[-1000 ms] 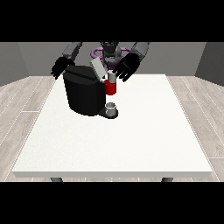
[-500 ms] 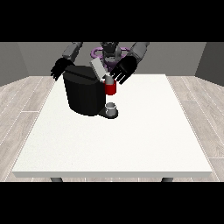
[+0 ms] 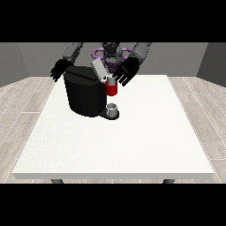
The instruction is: Insert the coffee pod into the coffee machine and close the lid
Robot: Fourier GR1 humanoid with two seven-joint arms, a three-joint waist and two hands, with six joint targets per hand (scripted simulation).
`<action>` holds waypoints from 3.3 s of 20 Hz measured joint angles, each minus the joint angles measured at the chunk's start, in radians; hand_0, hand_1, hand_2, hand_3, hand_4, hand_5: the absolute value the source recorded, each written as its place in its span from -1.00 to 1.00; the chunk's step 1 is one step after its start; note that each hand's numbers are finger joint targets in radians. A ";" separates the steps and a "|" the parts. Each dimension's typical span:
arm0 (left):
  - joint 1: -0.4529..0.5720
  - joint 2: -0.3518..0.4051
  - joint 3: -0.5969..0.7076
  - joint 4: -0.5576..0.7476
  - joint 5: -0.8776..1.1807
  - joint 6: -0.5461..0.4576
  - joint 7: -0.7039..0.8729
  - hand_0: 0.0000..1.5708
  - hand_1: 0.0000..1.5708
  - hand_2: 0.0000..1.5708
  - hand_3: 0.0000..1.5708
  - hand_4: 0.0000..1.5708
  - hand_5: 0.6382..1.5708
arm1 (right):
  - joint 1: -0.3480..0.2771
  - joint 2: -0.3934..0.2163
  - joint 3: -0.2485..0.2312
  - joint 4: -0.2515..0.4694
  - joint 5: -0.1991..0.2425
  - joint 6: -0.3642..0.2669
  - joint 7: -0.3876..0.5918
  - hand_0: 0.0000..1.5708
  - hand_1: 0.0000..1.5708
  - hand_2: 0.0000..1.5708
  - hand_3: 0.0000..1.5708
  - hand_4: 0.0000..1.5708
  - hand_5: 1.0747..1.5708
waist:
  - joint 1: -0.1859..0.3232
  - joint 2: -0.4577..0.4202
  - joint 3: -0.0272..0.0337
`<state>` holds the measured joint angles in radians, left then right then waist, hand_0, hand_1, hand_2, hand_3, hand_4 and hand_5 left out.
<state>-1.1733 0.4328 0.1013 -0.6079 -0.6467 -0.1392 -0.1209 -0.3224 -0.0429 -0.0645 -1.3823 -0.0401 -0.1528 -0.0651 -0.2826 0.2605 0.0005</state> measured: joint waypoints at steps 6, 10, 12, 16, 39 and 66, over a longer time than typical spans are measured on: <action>0.011 -0.005 0.008 0.004 0.002 -0.002 -0.013 0.53 0.53 0.56 0.39 -0.41 1.00 | 0.017 0.003 0.000 0.006 0.003 -0.002 -0.021 -1.00 -1.00 -1.00 -1.00 -0.43 1.00 | 0.002 0.005 0.0004; 0.004 -0.013 0.003 0.003 -0.008 -0.006 -0.001 0.44 0.44 0.49 0.27 -0.42 1.00 | -0.002 -0.004 -0.014 0.019 -0.007 -0.002 -0.008 -1.00 -1.00 -1.00 -1.00 -0.49 1.00 | 0.010 0.002 0.0001; -0.001 -0.003 0.004 0.008 -0.015 -0.002 -0.001 0.41 0.41 0.46 0.25 -0.47 1.00 | -0.002 -0.001 -0.004 0.010 -0.001 -0.004 -0.006 -1.00 -1.00 -1.00 -1.00 -0.54 1.00 | 0.000 0.010 0.0002; -0.004 0.000 0.002 0.008 -0.025 0.000 -0.006 0.34 0.34 0.42 0.21 -0.54 1.00 | 0.001 0.004 0.000 0.013 0.005 -0.015 0.001 -1.00 -1.00 -1.00 -1.00 -0.57 1.00 | 0.001 0.011 -0.0001; 0.003 0.026 -0.045 -0.004 -0.102 -0.062 -0.057 -1.00 -1.00 -1.00 -1.00 -1.00 1.00 | -0.003 -0.004 -0.015 0.043 0.003 -0.025 -0.004 -1.00 -1.00 -1.00 -1.00 -0.57 1.00 | 0.022 -0.013 0.0006; 0.441 -0.304 0.227 -0.083 0.300 -0.090 -0.117 -1.00 -1.00 -1.00 -1.00 -0.73 1.00 | 0.274 -0.052 -0.080 0.092 -0.032 0.005 -0.031 -1.00 -1.00 -1.00 -1.00 -0.53 1.00 | 0.272 -0.447 -0.0008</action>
<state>-0.7325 0.1284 0.3279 -0.6906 -0.3468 -0.2291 -0.2384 -0.0487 -0.0946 -0.1442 -1.2902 -0.0720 -0.1477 -0.0960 -0.0105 -0.1863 -0.0003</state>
